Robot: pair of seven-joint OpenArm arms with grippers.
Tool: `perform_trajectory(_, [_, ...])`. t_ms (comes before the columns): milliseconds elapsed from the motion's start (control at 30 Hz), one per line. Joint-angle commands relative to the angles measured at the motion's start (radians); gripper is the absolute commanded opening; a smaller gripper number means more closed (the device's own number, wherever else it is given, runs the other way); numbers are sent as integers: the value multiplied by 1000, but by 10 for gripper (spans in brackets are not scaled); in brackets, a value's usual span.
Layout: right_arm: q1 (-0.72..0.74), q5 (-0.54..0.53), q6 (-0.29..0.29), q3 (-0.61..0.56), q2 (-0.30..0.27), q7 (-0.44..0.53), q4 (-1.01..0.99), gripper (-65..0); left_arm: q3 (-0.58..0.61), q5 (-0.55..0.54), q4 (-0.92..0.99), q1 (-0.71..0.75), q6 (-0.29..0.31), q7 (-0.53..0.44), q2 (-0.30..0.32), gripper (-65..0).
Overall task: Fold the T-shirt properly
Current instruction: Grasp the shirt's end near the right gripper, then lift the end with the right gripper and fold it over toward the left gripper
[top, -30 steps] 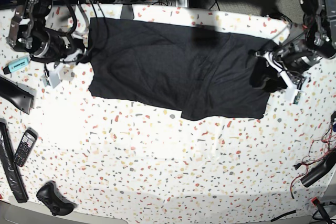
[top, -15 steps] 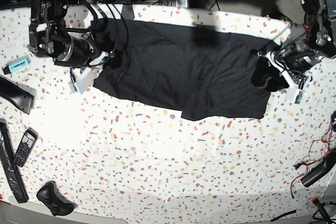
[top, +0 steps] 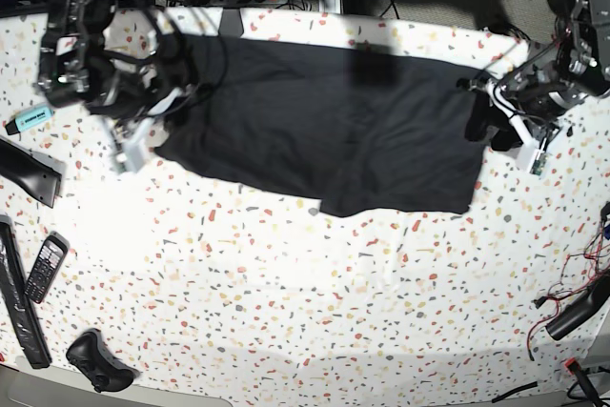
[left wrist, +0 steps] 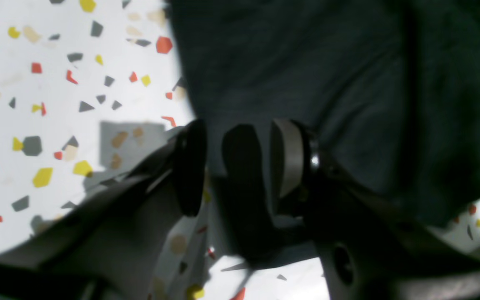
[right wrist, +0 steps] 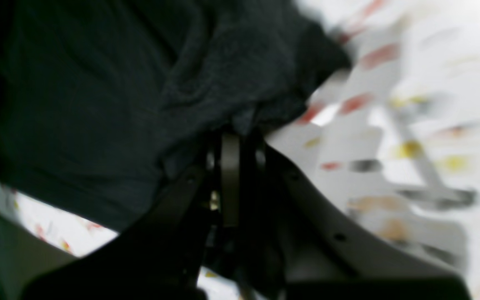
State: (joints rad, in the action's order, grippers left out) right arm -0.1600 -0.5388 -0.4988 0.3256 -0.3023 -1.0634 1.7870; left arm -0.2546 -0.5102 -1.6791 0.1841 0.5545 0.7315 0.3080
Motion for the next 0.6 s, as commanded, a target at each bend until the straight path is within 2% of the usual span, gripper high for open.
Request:
perform_trajectory(0, [13, -32, -2, 12, -11, 1, 52, -650, -6, -14, -18, -6, 4, -28, 11, -408])
perform_trajectory(133, [13, -134, -2, 13, -5, -44, 171, -650, -6, -13, -18, 10, 4, -28, 12, -409])
perform_trajectory(200, [13, -179, -2, 13, 17, -40, 211, -650, -6, -13, -18, 19, 4, -27, 11, -409])
perform_trajectory(300, [15, -218, -3, 2, 85, -12, 242, -650, -6, -13, -17, 32, 4, -24, 11, -409])
perform_trajectory(400, [42, -223, -3, -62, 161, -6, 257, -650, -6, -13, -17, 47, 4, -26, 11, -409])
perform_trajectory(567, [114, -111, -2, -248, 296, 9, 257, -650, -6, -9, -17, 62, 4, -28, 11, -409])
